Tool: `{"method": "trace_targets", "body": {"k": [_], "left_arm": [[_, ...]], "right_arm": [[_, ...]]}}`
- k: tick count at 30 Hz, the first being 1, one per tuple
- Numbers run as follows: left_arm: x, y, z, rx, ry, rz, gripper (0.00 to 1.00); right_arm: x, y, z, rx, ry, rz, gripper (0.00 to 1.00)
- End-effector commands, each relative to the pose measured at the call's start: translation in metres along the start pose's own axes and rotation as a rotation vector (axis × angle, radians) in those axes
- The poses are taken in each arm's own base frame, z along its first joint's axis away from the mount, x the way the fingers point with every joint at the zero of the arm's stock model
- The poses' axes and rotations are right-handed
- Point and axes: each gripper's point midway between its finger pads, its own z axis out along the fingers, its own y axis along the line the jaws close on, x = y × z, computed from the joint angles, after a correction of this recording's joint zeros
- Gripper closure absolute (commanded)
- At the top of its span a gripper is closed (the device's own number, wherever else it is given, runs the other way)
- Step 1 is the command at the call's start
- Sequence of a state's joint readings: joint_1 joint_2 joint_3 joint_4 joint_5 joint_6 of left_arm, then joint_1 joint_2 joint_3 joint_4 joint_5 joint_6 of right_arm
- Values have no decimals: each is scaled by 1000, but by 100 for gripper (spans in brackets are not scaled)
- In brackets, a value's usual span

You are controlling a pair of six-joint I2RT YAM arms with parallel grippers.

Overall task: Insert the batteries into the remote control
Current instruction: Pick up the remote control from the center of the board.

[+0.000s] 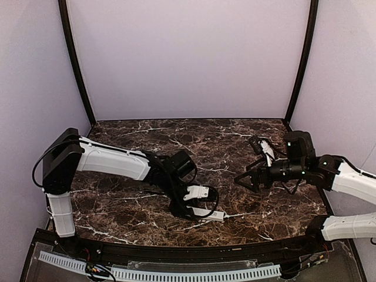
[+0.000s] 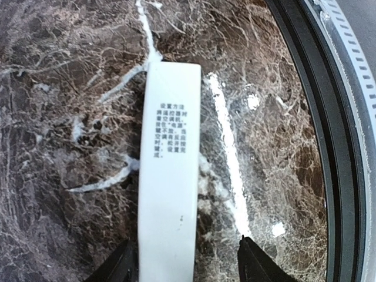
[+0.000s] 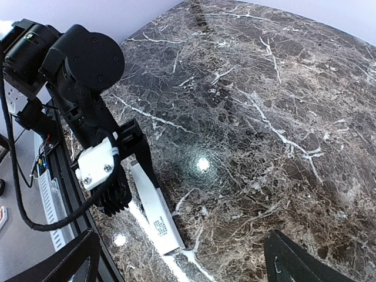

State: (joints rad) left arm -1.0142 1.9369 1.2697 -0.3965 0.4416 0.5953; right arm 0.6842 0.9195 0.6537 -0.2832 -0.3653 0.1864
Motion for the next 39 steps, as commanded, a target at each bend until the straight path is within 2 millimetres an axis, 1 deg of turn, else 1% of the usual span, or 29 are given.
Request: {"method": "trace_targets", "body": {"k": [1,4,5,9,12,16,21,25,26,27,28,29,30,31,32,33,34,35,36,37,38,39], "left_arm": [[11,-4,5,4,80,41,42],[11,-3,10,-4,96,47,42],[14,-3,13,-1,111,43,43],[17,-4,17,0,135,50,51],[19,-2,16,-13,145,45,61],[20,1,14,-37,156,45,68],[17,4,12,-54,151,28,71],[6,3,2,-66,108,14,73],[-1,4,-4,-73,77,17,73],[-4,2,-7,-66,59,10,73],[-13,4,-15,-80,22,14,73],[-16,2,-19,-67,-4,1,73],[-22,5,-29,-82,-42,-1,73],[-32,2,-40,-76,-90,-4,73],[-35,5,-46,-84,-121,-9,73],[-45,3,-58,-81,-172,-9,73],[-47,6,-64,-91,-207,-11,73],[-56,5,-77,-92,-255,-14,73],[-61,5,-83,-98,-288,-5,73],[-67,3,-95,-96,-328,-8,73],[-72,3,-100,-99,-355,-2,73],[-78,0,-110,-93,-388,2,73]], "right_arm": [[-4,2,2,-23,-24,5,4],[-3,2,2,-30,-22,5,5],[-2,2,3,-33,-19,6,6],[1,3,5,-45,-10,10,8],[2,4,6,-51,-8,14,9],[3,3,8,-56,-4,17,11],[4,2,9,-55,-8,16,11],[2,0,10,-53,-20,5,11],[1,0,9,-54,-25,-2,11],[-1,2,9,-58,-34,-10,11],[-4,4,7,-66,-46,-22,11],[-8,6,5,-75,-61,-34,11],[-12,8,3,-84,-79,-46,11],[-17,12,1,-96,-101,-59,10],[-23,17,-2,-114,-125,-75,10],[-28,22,-6,-138,-148,-91,9],[-33,27,-8,-159,-168,-107,8],[-36,31,-11,-179,-181,-121,8],[-39,36,-13,-199,-193,-138,9],[-41,39,-14,-216,-200,-148,9],[-44,44,-15,-242,-206,-161,10],[-45,49,-16,-269,-210,-171,10]]}}
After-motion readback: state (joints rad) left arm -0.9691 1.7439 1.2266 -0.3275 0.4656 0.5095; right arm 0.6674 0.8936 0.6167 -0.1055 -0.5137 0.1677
